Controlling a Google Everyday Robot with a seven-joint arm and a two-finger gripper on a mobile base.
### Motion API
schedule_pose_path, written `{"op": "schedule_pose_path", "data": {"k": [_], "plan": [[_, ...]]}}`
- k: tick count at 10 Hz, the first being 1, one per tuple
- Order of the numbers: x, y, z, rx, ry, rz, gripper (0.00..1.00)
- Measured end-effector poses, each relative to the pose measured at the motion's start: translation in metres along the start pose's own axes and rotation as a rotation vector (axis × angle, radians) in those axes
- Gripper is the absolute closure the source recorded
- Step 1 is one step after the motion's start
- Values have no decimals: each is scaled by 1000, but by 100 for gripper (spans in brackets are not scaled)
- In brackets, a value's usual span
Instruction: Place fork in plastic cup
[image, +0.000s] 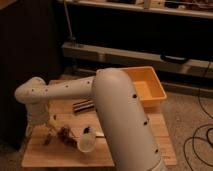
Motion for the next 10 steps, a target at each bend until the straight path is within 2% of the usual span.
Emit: {"op": "schedule_pose_path", "data": {"k": [3, 4, 6, 8, 10], "plan": [[-2, 0, 4, -3, -6, -1, 20], [-5, -3, 10, -3, -11, -2, 20], [-14, -17, 35, -2, -33, -15, 20], [-14, -15, 53, -4, -52, -8, 20], [-14, -16, 58, -5, -60, 1, 20]]}}
